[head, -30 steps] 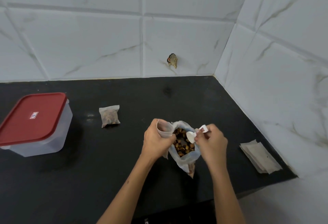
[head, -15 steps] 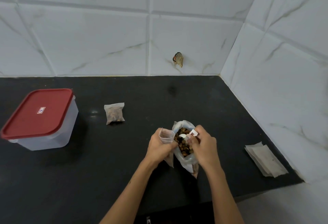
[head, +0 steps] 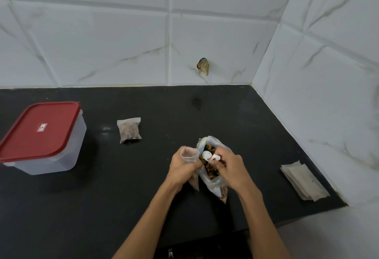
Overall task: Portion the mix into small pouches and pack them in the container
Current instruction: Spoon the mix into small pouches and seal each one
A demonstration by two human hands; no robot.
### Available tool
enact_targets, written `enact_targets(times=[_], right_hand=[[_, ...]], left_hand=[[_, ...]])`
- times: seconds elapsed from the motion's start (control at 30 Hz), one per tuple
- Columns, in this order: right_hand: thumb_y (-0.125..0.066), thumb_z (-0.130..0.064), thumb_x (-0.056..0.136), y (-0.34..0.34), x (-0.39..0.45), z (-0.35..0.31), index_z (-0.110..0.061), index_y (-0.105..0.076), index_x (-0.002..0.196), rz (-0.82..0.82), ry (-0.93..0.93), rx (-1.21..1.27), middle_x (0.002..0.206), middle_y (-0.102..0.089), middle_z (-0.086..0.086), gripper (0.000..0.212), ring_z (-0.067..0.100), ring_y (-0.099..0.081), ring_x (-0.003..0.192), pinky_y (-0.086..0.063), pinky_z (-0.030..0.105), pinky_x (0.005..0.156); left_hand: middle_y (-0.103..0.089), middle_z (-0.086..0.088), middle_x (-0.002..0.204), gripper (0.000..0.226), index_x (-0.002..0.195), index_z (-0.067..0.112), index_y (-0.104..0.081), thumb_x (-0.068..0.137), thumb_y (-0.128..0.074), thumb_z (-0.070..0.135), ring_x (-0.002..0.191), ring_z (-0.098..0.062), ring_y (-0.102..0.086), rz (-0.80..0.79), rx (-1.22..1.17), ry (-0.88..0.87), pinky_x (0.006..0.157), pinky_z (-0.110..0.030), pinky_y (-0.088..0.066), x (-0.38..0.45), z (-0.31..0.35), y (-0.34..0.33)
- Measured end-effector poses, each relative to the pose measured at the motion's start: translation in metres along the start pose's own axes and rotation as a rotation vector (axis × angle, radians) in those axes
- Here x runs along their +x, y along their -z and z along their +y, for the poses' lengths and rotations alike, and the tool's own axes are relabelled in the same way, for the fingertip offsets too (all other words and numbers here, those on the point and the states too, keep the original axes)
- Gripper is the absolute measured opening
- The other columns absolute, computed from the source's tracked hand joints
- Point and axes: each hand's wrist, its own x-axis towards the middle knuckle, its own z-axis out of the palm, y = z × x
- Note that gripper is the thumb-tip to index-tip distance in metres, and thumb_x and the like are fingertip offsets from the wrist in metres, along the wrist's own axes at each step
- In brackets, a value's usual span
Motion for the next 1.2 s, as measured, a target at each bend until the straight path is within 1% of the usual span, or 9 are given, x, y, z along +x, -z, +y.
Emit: enact_targets(times=[0.17, 0.27, 0.37, 0.5, 0.63, 0.8, 0.9, 1.0, 1.2], right_hand=[[-0.061, -0.018, 0.091, 0.02, 0.001, 0.002, -0.017, -0.053, 0.082, 0.043, -0.069, 0.162, 0.087, -0.069, 0.003, 0.012, 0.012, -0.069, 0.085, -0.058, 0.037, 0.079], [-0.061, -0.021, 0.092, 0.017, 0.002, 0.002, -0.017, -0.053, 0.083, 0.211, -0.121, 0.157, 0.083, -0.067, 0.002, 0.012, 0.013, -0.068, 0.078, -0.059, 0.035, 0.073], [-0.058, -0.022, 0.094, 0.005, 0.003, 0.0, -0.016, -0.052, 0.089, 0.27, -0.16, 0.0, 0.079, -0.061, -0.001, 0.01, 0.009, -0.061, 0.069, -0.053, 0.023, 0.061], [-0.057, -0.022, 0.093, -0.003, 0.015, -0.003, -0.012, -0.053, 0.089, 0.29, -0.216, -0.04, 0.079, -0.062, 0.002, 0.011, 0.014, -0.063, 0.07, -0.054, 0.029, 0.063], [-0.058, -0.019, 0.09, -0.005, 0.028, 0.007, -0.014, -0.055, 0.086, 0.271, -0.402, 0.264, 0.081, -0.069, 0.008, 0.007, 0.02, -0.071, 0.073, -0.06, 0.042, 0.073], [-0.056, -0.007, 0.094, -0.004, 0.024, 0.006, -0.001, -0.058, 0.091, 0.238, -0.598, 0.717, 0.073, -0.071, 0.015, 0.007, 0.019, -0.072, 0.065, -0.059, 0.028, 0.06], [-0.054, -0.002, 0.094, 0.0, 0.024, 0.006, 0.007, -0.058, 0.091, 0.189, -0.676, 0.906, 0.074, -0.069, 0.022, 0.01, 0.024, -0.071, 0.064, -0.06, 0.027, 0.056], [-0.054, 0.003, 0.094, 0.004, 0.023, 0.007, 0.008, -0.057, 0.089, 0.168, -0.753, 1.016, 0.078, -0.066, 0.026, 0.008, 0.027, -0.069, 0.067, -0.06, 0.028, 0.053], [-0.055, 0.004, 0.092, 0.005, 0.023, 0.008, 0.011, -0.055, 0.107, 0.146, -0.8, 1.082, 0.078, -0.066, 0.028, 0.016, 0.028, -0.069, 0.066, -0.06, 0.031, 0.054]], left_hand=[[-0.063, -0.007, 0.091, 0.029, 0.094, 0.012, -0.059, 0.073, -0.064, -0.007, 0.085, -0.019, -0.064, 0.023, -0.02, 0.007, 0.071, -0.032, -0.054, 0.001, 0.0, -0.003], [-0.063, -0.006, 0.091, 0.029, 0.094, 0.014, -0.058, 0.073, -0.065, -0.005, 0.085, -0.018, -0.064, 0.041, 0.006, 0.003, 0.07, -0.031, -0.054, 0.001, 0.002, -0.005], [-0.063, -0.005, 0.091, 0.03, 0.095, 0.015, -0.059, 0.072, -0.068, -0.001, 0.086, -0.019, -0.065, 0.094, 0.027, 0.023, 0.072, -0.032, -0.056, 0.0, 0.001, -0.005], [-0.061, -0.003, 0.087, 0.026, 0.091, 0.014, -0.06, 0.072, -0.067, -0.002, 0.081, -0.016, -0.062, 0.096, -0.015, 0.057, 0.065, -0.028, -0.051, -0.005, 0.004, -0.007], [-0.063, -0.004, 0.086, 0.023, 0.089, 0.01, -0.061, 0.072, -0.068, -0.005, 0.08, -0.016, -0.064, 0.042, -0.02, 0.041, 0.067, -0.029, -0.054, -0.006, 0.008, -0.008], [-0.066, -0.007, 0.087, 0.029, 0.09, 0.007, -0.064, 0.065, -0.079, 0.008, 0.08, -0.018, -0.066, 0.052, 0.056, 0.017, 0.07, -0.032, -0.057, -0.004, 0.012, -0.016], [-0.068, -0.007, 0.087, 0.036, 0.087, 0.011, -0.064, 0.057, -0.081, 0.02, 0.084, -0.021, -0.068, 0.114, 0.1, 0.029, 0.076, -0.04, -0.057, -0.005, 0.011, -0.018], [-0.067, -0.005, 0.085, 0.026, 0.086, 0.011, -0.063, 0.064, -0.074, 0.007, 0.084, -0.021, -0.067, 0.177, 0.105, 0.079, 0.077, -0.041, -0.058, -0.005, 0.009, -0.016], [-0.066, -0.008, 0.085, 0.023, 0.082, 0.009, -0.062, 0.065, -0.069, -0.004, 0.085, -0.025, -0.068, 0.181, 0.023, 0.106, 0.077, -0.045, -0.058, -0.005, 0.006, -0.008]])
